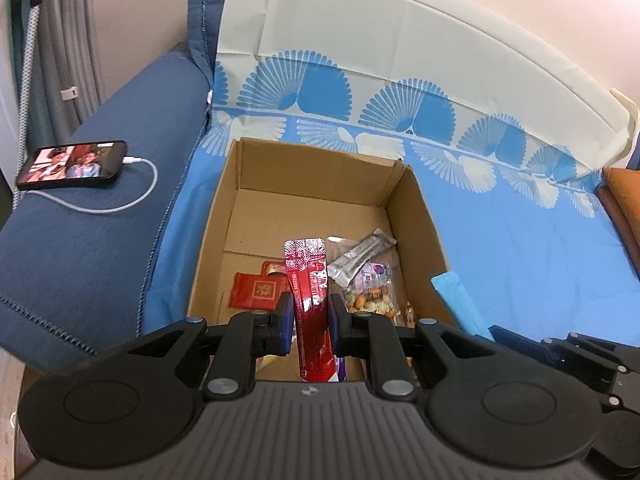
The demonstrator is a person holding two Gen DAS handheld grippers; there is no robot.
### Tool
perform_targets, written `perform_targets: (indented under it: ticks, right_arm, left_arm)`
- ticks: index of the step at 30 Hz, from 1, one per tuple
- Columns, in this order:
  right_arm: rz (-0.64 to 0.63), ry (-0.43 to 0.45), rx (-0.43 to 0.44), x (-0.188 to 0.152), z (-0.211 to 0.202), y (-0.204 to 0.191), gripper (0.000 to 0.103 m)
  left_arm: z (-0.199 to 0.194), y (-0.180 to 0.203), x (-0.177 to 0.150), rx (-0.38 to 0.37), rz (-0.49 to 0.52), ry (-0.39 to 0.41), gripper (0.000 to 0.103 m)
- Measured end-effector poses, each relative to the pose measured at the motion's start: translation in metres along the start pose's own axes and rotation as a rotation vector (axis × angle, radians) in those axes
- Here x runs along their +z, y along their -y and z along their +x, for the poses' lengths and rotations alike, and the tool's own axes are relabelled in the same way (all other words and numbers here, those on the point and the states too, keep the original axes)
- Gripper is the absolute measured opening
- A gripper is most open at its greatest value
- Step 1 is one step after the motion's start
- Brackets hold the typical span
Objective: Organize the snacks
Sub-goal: 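Carry the red stick packet and light-blue stick in both tools over the box, then open both tools to drop the red and light-blue sticks into the box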
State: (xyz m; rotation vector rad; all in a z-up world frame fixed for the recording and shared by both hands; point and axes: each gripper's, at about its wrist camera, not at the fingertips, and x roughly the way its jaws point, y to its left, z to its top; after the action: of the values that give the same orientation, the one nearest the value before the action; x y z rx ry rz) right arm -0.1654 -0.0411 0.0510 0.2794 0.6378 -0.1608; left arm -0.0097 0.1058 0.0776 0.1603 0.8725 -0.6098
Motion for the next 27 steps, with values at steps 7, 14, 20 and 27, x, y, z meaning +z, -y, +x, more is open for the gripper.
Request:
perform_targets:
  ticks: [7,14,20,27]
  right_arm:
    - [0.047,-0.033,-0.007,0.013,0.036,0.014,0.019]
    - [0.081,-0.08,-0.019,0.018,0.073,0.03,0.019]
    - [0.097,-0.104,-0.033,0.024,0.102,0.042,0.019]
    - [0.11,-0.131,-0.047,0.026,0.129,0.053,0.023]
  left_arm:
    - [0.039,0.0,0.014,0.004,0.002,-0.045,0.019]
    - [0.081,0.0,0.027,0.007,0.019,-0.093,0.019]
    - [0.116,0.002,0.033,0.014,0.042,-0.133,0.02]
    - [0.147,0.004,0.033,0.034,0.077,-0.17,0.036]
